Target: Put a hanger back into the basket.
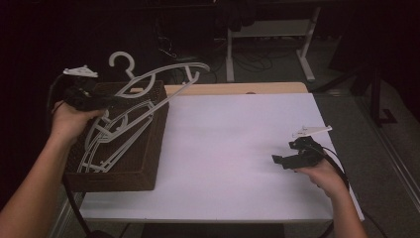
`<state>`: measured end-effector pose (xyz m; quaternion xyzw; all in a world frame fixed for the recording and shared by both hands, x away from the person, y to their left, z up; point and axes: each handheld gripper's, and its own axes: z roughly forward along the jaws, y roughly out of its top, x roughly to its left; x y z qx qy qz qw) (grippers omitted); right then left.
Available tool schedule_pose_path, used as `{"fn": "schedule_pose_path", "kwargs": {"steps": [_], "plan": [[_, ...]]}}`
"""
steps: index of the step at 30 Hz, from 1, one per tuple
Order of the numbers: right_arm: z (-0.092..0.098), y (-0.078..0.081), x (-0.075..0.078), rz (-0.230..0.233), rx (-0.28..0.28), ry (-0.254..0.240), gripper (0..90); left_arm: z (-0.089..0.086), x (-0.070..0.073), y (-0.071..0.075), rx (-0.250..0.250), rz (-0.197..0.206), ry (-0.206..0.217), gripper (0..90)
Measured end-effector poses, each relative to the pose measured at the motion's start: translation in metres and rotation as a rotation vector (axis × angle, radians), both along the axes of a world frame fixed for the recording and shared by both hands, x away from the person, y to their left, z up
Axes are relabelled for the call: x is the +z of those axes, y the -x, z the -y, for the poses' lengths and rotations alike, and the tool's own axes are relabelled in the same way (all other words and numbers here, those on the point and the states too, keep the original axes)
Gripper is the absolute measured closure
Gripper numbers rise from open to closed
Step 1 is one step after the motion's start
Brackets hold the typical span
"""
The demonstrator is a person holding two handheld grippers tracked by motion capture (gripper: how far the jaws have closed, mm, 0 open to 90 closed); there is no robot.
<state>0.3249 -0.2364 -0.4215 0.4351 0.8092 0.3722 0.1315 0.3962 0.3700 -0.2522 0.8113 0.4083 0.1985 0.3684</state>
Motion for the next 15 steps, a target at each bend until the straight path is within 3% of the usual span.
{"fn": "schedule_pose_path", "kwargs": {"steps": [7, 15], "plan": [[0.001, 0.000, -0.001, -0.004, -0.009, 0.004, 13.3, -0.047, -0.013, 0.000, 0.084, 0.001, -0.010, 82.3], [0.001, 0.000, -0.003, -0.012, -0.015, 0.015, 13.3, -0.083, -0.034, 0.003, 0.170, -0.036, -0.028, 82.3]]}}
